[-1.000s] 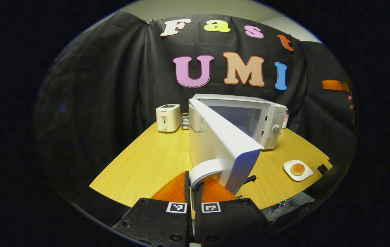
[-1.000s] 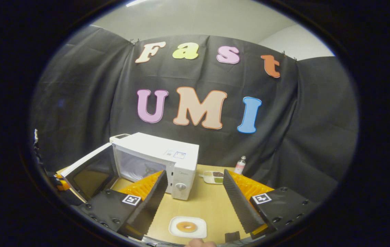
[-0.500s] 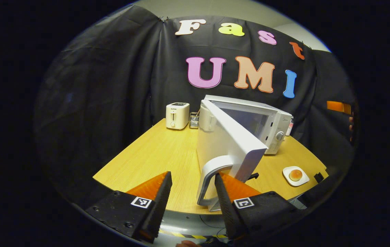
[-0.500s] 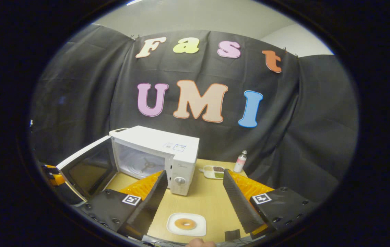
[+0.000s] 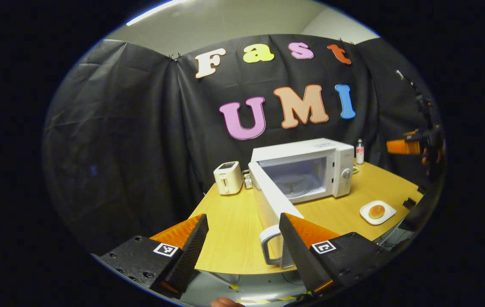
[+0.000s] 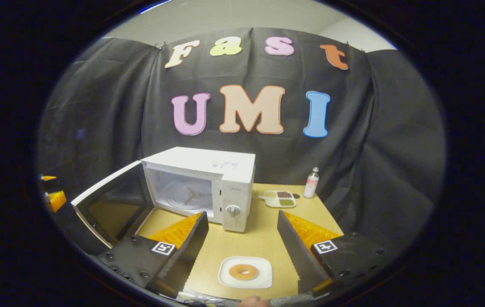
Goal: Open the microwave oven with the left hand, put the food in, and close the microwave oven.
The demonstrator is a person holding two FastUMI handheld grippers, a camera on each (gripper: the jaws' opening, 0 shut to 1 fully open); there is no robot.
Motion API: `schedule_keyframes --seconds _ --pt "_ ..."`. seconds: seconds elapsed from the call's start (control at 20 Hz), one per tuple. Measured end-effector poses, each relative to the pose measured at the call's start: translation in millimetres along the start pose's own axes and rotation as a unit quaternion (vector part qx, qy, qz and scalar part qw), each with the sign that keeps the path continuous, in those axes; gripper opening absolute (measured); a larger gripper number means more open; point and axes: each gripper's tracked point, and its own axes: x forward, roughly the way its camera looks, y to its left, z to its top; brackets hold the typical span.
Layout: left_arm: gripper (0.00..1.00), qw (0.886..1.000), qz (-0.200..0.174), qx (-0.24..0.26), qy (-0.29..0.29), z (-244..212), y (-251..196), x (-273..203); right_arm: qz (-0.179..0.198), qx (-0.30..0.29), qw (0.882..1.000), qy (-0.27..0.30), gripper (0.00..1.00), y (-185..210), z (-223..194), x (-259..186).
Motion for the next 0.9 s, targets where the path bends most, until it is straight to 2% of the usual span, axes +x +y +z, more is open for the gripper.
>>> schedule_keyframes --seconds 0.05,0.25,0.3,0.5,0.65,0.7,0.75,0.9 --pt "1.0 1.0 0.002 -0.013 -0.011 11.5 -1.9 0.2 0.001 0.006 1.0 0.01 0.97 -0.7 -11.9 4.6" --pt "0.97 0.997 0.009 -0.068 -0.045 50.8 -4.4 -0.7 -0.006 0.026 0.999 0.044 0.97 -5.9 -61.2 25.5" --pt "1.0 0.996 0.008 -0.078 -0.05 57.7 -6.7 -0.2 -0.01 0.031 0.998 0.057 0.98 -6.5 -76.5 31.0" --pt "0.94 0.992 -0.013 -0.108 -0.067 79.1 -23.2 -1.7 -0.025 0.053 0.991 0.117 0.98 -11.1 -137.3 49.6" --pt "0.94 0.991 -0.041 -0.112 -0.063 80.5 -41.6 -5.9 -0.042 0.066 0.985 0.154 0.98 -17.1 -169.3 60.6" --pt "0.96 0.991 -0.046 -0.112 -0.061 79.7 -45.6 -6.7 -0.043 0.063 0.984 0.164 0.97 -16.2 -178.5 59.4" --pt "0.94 0.99 -0.051 -0.115 -0.06 80.1 -49.4 -6.8 -0.043 0.056 0.983 0.17 1.0 -16.1 -185.9 60.8" --pt "0.94 0.989 -0.057 -0.129 -0.052 76.0 -53.3 -5.4 -0.04 0.031 0.981 0.187 0.99 -12.9 -204.0 59.7"
